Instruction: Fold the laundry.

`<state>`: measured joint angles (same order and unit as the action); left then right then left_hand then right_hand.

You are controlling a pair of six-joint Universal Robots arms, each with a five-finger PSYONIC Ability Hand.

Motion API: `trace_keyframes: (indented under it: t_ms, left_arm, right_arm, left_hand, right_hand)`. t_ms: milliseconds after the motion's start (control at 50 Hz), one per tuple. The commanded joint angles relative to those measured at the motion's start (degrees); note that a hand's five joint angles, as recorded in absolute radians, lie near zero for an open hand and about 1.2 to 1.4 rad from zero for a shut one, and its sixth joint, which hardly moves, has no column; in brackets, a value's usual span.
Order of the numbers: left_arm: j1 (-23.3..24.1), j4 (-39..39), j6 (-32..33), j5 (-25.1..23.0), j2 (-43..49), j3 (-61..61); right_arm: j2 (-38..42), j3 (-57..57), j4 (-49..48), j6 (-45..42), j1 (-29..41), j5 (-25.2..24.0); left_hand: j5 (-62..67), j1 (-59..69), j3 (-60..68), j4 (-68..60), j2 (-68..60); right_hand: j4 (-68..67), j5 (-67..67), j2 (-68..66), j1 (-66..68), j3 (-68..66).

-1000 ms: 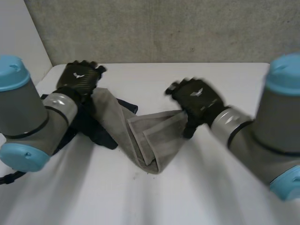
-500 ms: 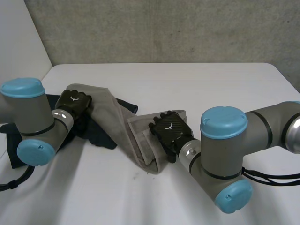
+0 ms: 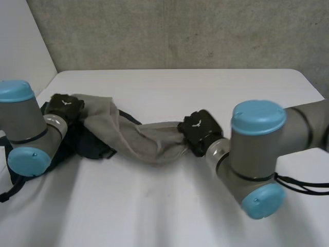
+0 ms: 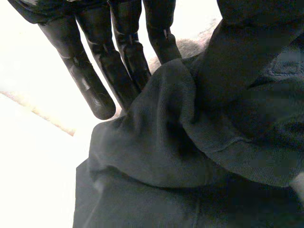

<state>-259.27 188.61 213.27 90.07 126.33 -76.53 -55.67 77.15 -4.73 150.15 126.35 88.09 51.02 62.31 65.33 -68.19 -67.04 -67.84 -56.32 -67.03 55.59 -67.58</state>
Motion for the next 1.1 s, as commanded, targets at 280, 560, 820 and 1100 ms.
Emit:
trace_keyframes:
  t_ms: [280,560,820,1100]
  left_arm:
    - [-9.2,7.8,4.0,3.5,1.5,10.4]
    - [-7.7,10.0,9.5,11.5,4.1,13.2]
    - [6.1,10.3,9.0,7.6,-6.7,1.0]
    - [13.6,9.9,3.9,-5.3,0.1,3.9]
  right_arm:
    - [-12.4,9.4,5.5,-4.3,-16.1,1.7]
    - [-17.8,13.9,5.7,-4.6,-16.2,1.6]
    - [-28.8,14.9,6.0,-4.2,-15.9,1.4]
    - [-40.7,15.5,11.4,-2.9,-15.3,-6.1]
  left_hand:
    - [15.3,14.0,11.0,-8.1,-9.3]
    - [-51.0,-52.3,-55.3,58.2,57.0]
    - [-51.0,-52.3,-55.3,58.2,57.0]
    - [-51.0,-52.3,-55.3,58.2,57.0]
  right_hand:
    - [-12.2,-13.7,-13.0,24.4,-12.4]
    - [-12.2,-13.7,-13.0,24.4,-12.4]
    - [-12.2,-13.7,-13.0,24.4,-12.4]
    - [-12.2,-13.7,-13.0,24.4,-12.4]
